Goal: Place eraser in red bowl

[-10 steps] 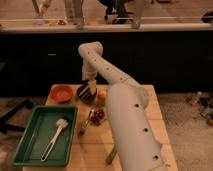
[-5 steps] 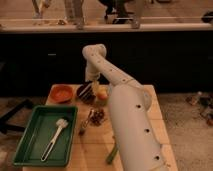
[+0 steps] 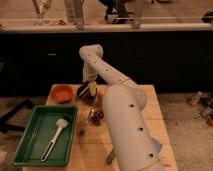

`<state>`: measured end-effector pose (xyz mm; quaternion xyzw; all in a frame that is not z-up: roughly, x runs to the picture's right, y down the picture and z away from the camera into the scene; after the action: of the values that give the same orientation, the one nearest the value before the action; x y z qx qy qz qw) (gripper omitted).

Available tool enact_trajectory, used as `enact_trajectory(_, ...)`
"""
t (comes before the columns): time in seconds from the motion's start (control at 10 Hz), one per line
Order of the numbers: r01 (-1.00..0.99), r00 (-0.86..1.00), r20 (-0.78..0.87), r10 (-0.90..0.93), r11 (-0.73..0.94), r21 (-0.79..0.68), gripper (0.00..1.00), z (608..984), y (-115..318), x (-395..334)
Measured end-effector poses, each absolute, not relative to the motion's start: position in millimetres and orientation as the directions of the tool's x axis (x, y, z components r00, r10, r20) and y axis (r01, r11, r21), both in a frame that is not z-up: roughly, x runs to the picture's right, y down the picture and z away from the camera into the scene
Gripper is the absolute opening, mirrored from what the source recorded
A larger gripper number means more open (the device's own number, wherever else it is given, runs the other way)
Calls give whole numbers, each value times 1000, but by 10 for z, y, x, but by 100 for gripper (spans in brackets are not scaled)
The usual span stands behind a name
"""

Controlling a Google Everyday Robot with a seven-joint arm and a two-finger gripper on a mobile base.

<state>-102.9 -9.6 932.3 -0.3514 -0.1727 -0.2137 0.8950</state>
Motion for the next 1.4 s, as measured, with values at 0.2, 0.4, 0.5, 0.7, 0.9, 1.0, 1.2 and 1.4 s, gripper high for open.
enact_trajectory(0.2, 508, 845, 466, -261, 662, -551, 49, 9319, -100, -1063)
enact_trajectory(0.4, 500, 843, 480, -241, 678, -539, 26, 9310, -130, -1055)
enact_trajectory(0.5, 497, 843, 484, -233, 682, -537, 17, 9305, -135, -1033)
enact_trajectory(0.7, 490, 843, 490, -222, 691, -531, 1, 9306, -148, -1008)
enact_trajectory(0.9, 490, 844, 490, -220, 689, -534, 0, 9302, -131, -970)
enact_trajectory(1.0, 493, 842, 492, -222, 688, -533, 0, 9288, -126, -975)
enact_trajectory(1.2, 505, 835, 498, -236, 687, -522, 0, 9236, -157, -1013)
enact_trajectory(1.4, 529, 819, 511, -262, 688, -496, 0, 9077, -281, -1123)
